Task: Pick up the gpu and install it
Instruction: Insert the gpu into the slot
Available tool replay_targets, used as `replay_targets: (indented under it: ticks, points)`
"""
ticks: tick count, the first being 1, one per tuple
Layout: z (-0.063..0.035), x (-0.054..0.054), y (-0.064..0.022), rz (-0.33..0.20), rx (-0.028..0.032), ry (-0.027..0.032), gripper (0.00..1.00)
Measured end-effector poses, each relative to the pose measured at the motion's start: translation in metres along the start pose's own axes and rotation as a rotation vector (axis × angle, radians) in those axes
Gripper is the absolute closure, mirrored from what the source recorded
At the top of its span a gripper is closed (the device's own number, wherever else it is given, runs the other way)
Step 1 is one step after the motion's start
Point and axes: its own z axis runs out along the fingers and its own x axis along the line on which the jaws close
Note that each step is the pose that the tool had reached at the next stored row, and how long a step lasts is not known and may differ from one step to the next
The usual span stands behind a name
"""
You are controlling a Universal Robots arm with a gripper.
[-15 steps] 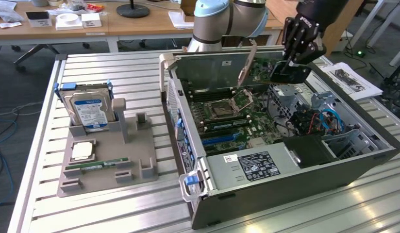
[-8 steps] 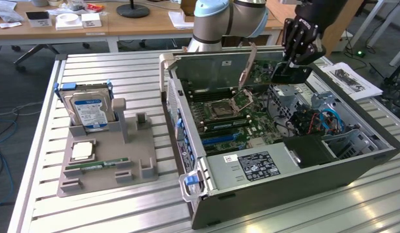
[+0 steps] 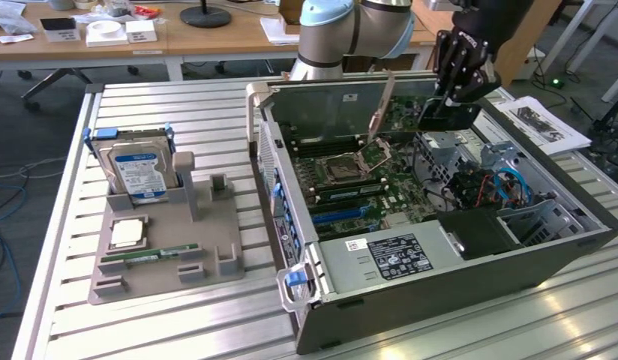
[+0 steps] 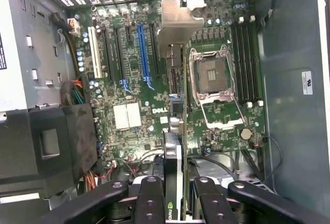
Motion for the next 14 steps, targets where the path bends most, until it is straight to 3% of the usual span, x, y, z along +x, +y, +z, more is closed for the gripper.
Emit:
replay_targets:
  ticks: [7, 14]
  points:
    - [0.002, 0.0007, 0.0043, -0.017, 0.0147, -0.0022, 0.73]
    - [0.0037, 0.001, 0.0055, -0.022, 0.0151, -0.0024, 0.73]
